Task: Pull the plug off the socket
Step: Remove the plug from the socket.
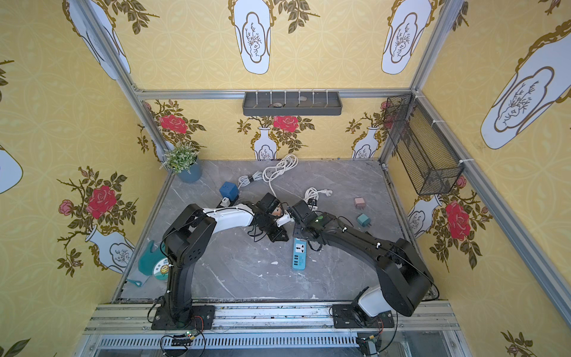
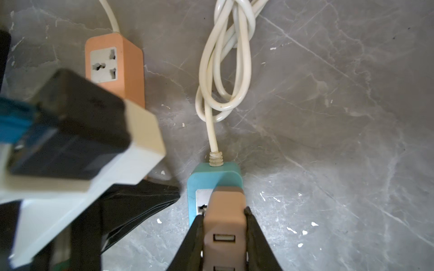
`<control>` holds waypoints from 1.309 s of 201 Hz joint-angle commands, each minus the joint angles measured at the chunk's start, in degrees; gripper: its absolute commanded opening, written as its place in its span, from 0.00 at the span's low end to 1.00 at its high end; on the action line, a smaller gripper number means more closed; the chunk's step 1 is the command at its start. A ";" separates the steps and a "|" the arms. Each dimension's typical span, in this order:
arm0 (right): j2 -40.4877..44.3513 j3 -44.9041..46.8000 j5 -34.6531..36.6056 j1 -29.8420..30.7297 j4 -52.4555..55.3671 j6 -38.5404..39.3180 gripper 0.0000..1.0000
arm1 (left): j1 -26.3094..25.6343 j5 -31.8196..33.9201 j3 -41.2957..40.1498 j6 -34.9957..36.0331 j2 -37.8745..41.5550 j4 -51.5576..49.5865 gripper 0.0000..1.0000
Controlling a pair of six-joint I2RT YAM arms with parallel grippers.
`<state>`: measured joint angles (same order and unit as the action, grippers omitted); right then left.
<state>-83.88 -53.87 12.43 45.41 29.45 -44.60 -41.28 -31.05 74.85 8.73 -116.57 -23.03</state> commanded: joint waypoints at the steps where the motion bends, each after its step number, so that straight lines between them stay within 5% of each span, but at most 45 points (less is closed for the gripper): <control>1: -0.12 0.17 0.10 -0.76 -2.14 -1.08 0.00 | 0.73 -1.15 -0.49 1.58 2.93 -1.76 0.00; 46: -2.43 -2.72 -0.37 -1.29 -0.75 -3.37 0.00 | 1.64 -6.30 -2.24 2.76 7.72 -2.48 0.00; 64: -3.67 -3.87 -0.66 -1.28 0.31 -4.01 0.14 | 1.64 -7.24 -2.41 2.34 7.84 -2.46 0.00; 77: -4.19 -4.09 -0.82 -1.28 0.52 -4.19 0.15 | 1.72 -7.40 -2.59 2.30 7.93 -2.23 0.00; 135: -4.62 -3.95 -0.91 -1.26 -0.29 -4.51 0.01 | 1.68 -14.23 -2.60 -1.08 8.66 -0.86 0.00; 263: -4.91 -4.73 -1.35 -1.29 -0.50 -7.03 0.00 | 0.10 -15.27 -0.67 -10.42 1.31 3.44 0.00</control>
<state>-88.90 -58.30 10.90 44.18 29.89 -49.93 -40.91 -46.92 74.61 0.56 -113.95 -21.67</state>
